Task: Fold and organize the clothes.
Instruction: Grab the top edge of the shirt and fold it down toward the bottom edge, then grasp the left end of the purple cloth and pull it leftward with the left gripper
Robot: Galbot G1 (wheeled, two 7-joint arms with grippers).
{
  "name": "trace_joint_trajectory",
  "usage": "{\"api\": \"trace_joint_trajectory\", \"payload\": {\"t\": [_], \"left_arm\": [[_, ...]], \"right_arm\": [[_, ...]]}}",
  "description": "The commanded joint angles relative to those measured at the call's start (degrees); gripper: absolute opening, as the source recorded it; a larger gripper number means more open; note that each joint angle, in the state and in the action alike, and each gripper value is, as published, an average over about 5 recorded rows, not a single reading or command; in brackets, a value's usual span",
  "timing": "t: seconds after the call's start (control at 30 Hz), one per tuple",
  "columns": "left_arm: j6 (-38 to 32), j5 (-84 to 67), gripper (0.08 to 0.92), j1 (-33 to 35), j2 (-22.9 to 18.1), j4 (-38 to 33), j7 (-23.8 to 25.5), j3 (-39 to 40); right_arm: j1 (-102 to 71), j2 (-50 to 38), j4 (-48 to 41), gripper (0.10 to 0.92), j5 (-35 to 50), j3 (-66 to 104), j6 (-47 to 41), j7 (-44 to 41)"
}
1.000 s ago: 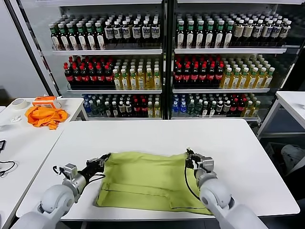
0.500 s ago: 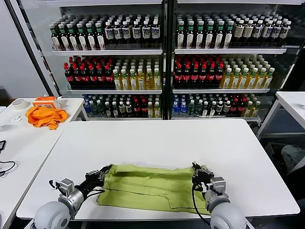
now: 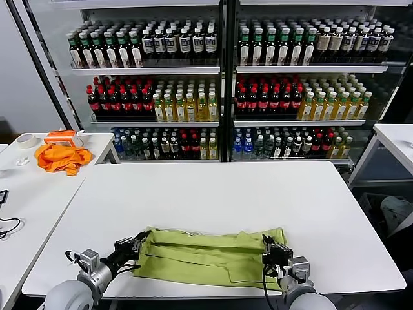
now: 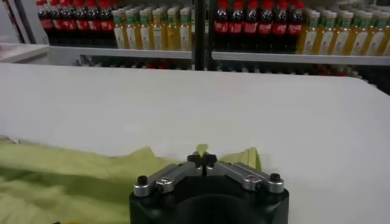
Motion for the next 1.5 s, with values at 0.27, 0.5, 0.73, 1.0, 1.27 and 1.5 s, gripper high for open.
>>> {"api": "trace_joint_trajectory", "payload": {"t": [0.27, 0.5, 0.73, 1.0, 1.27, 1.5], "left_arm": [[1.5, 1.7, 0.086, 1.0, -0.1, -0.8, -0.7, -1.0], [2.5, 1.3, 0.243, 0.9, -0.6, -3.2, -5.3, -1.8], [9.3, -5.4, 0.442, 1.7, -4.0, -8.4, -21.8, 0.9], [13.4, -6.8, 0.676, 1.5, -7.4, -9.0, -28.6, 2.8], [13.9, -6.1, 0.807, 1.6, -8.4, -9.3, -30.1, 3.4], [13.7, -5.6, 0.627, 1.3, -8.9, -9.4, -28.9, 4.8]], "right_arm": [[-2.9, 0.0, 0.8, 0.125, -0.9, 0.1, -0.4, 0.5], [-3.7, -0.4, 3.7, 0.309, -3.0, 2.2, -0.2, 0.4], [-5.2, -1.2, 6.0, 0.508, -3.7, 6.1, 0.0, -0.4], [-5.3, -0.4, 3.9, 0.740, -4.7, 6.0, 0.5, -0.6], [-5.1, 0.2, 3.2, 0.822, -5.7, 5.1, 0.6, -0.7], [-5.3, -0.1, 3.9, 0.823, -5.7, 5.7, 0.5, -0.6]]}}
